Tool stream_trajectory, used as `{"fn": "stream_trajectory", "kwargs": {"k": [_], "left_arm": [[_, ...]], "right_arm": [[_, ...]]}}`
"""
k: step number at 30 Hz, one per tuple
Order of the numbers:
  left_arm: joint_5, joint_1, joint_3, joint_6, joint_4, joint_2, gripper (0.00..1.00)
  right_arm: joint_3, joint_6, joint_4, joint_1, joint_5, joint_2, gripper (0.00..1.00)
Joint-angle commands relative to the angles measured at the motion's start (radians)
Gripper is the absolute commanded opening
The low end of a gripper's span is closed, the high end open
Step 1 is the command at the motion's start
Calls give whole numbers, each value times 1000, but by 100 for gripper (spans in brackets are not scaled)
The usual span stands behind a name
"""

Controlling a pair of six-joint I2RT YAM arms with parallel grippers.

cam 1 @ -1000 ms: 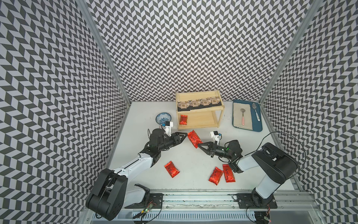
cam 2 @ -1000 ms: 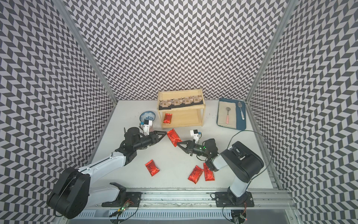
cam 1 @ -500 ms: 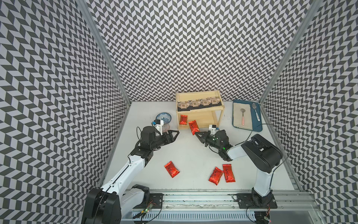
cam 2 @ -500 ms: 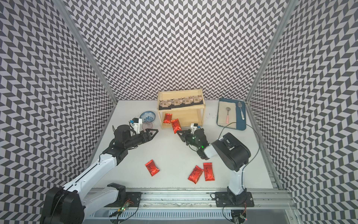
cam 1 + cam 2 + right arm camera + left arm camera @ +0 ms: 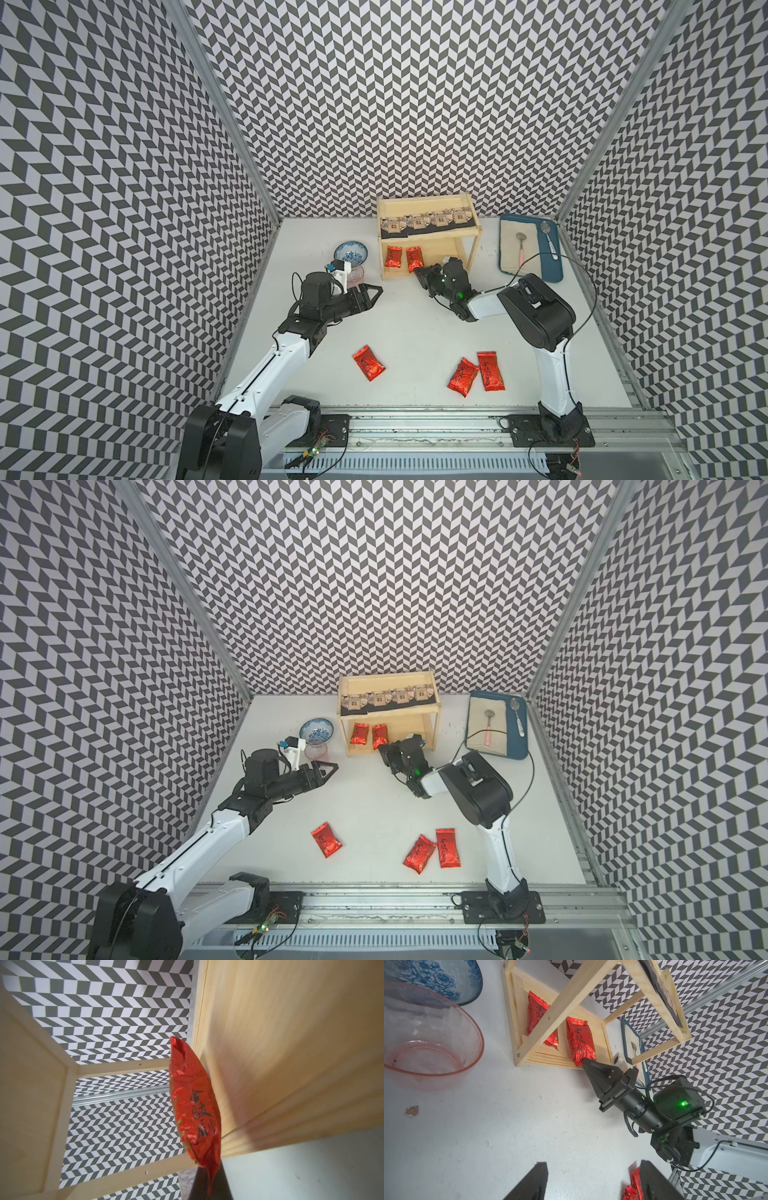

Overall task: Place the tea bags on the shelf by color
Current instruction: Place the tea bag on the shelf.

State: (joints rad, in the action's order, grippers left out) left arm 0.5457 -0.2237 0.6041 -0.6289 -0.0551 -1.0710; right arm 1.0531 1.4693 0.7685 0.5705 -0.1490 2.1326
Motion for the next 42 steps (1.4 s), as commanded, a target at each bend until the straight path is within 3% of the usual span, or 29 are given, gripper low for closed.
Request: {"fn": "stream_trajectory", "kwargs": {"k": [1, 23, 29, 37, 42], "left_arm": [[16, 4, -4, 14, -6, 25, 74], [21, 27, -7, 11, 1, 20, 73], [23, 27, -7, 10, 3, 21, 73], [25, 33, -5, 8, 5, 19, 72], [31, 44, -10, 5, 14, 21, 72]], "right_arm": [[50, 9, -52, -6, 12, 44, 0], [195, 5, -117, -10, -66, 128, 0], [205, 3, -120, -11, -84, 135, 12], [140, -24, -107, -12, -90, 72, 37], [45, -72, -103, -9, -126, -17, 43]]}}
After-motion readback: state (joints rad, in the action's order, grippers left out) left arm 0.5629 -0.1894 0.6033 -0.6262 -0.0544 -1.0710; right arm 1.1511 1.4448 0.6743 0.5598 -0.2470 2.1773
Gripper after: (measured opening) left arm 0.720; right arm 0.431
